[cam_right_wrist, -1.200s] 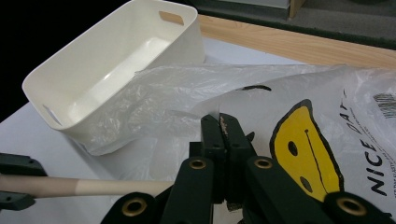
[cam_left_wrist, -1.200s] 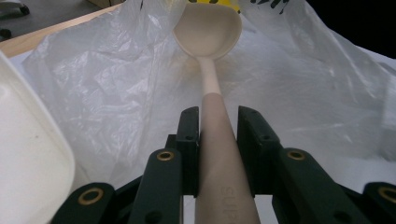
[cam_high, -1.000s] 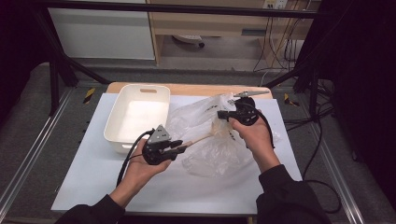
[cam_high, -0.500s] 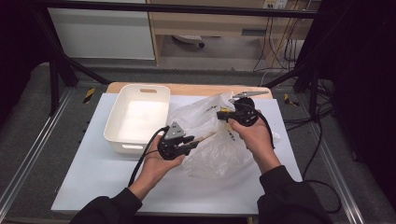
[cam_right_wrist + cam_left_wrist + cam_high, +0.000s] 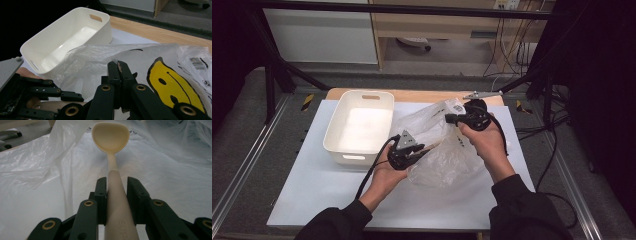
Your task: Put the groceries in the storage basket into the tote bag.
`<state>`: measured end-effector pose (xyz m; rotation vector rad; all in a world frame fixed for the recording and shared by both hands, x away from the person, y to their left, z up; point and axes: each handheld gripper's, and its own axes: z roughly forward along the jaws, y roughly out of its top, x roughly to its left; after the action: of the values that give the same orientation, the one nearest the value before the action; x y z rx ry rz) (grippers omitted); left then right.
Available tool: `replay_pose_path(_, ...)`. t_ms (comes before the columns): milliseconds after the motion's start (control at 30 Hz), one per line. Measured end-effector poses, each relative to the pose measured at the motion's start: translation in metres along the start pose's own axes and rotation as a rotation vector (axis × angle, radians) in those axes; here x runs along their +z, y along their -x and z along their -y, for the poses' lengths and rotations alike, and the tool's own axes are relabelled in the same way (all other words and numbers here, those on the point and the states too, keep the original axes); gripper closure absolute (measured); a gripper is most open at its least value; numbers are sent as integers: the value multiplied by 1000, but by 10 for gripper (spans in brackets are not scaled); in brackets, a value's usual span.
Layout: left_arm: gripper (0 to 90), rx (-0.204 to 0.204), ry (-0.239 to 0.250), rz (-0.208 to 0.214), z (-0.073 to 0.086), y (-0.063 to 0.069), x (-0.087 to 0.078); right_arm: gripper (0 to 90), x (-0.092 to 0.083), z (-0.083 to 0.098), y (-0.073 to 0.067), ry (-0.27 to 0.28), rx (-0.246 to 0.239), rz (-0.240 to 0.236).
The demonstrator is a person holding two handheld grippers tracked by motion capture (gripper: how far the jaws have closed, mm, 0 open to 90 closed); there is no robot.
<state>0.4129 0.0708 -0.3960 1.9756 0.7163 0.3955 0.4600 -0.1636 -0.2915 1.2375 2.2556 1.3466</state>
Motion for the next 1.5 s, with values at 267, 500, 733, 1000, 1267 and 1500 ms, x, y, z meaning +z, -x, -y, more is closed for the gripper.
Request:
replay_pose_path(267, 710, 4, 6, 12, -2, 5, 13, 900, -1, -5, -3, 32, 4, 9)
replay_pose_path(500, 711, 56, -4, 0, -2, 12, 27, 900, 0, -7, -3, 26, 0, 11)
replay_pose_path(733, 712, 75, -31, -5, 1, 15, 41, 900, -1, -9, -3, 29, -1, 8)
replay_pose_path(1000, 712, 80, -9, -18, 0, 15, 49, 900, -1, -9, -4, 25, -4, 7)
replay_pose_path(1267, 714, 99, 7, -26, -4, 17, 57, 900, -1, -8, -6, 22, -11, 4)
replay_pose_path(1500, 715, 111, 13, -27, -7, 22, 65, 900, 0, -8, -7, 21, -9, -2)
